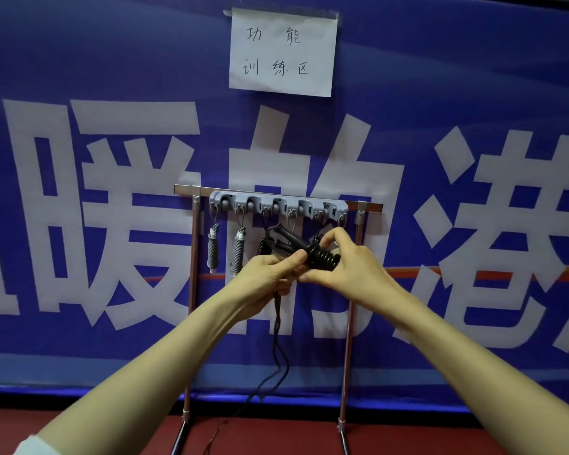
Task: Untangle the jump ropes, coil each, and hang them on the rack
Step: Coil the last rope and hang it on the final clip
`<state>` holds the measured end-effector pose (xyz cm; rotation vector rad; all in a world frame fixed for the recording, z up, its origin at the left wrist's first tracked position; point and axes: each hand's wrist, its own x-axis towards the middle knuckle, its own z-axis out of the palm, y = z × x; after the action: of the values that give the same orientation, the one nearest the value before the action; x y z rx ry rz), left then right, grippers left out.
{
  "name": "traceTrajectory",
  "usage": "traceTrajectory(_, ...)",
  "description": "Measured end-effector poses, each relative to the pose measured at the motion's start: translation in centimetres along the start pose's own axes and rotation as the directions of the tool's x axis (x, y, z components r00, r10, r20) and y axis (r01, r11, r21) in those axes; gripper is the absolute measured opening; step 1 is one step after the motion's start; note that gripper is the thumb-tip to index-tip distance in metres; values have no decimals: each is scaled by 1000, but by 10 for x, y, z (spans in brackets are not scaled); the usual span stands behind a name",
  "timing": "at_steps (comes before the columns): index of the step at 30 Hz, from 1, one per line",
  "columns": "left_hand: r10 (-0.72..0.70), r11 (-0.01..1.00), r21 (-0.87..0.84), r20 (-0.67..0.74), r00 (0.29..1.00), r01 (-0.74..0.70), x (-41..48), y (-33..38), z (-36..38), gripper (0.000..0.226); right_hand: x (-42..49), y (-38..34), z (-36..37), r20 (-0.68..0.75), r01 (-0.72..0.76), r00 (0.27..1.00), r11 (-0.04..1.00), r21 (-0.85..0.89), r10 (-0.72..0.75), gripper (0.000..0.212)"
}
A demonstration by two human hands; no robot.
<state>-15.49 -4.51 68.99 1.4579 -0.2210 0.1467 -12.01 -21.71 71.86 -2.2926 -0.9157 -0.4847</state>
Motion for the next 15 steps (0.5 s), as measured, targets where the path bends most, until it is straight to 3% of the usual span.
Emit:
traceTrajectory(4,24,987,-161,119,993,-5,2,1,7,36,1,-3,1,5,-32,999,967,254,31,52)
traceTrajectory(8,119,969,-235,164,979,-79,9,2,12,30,3,-12,3,-42,-93,988,790,606,148,47)
traceTrajectory(15,89,979,-196,176,980,-54,2,7,9,24,9,-5,-3,91,-194,980,757,623,176,55)
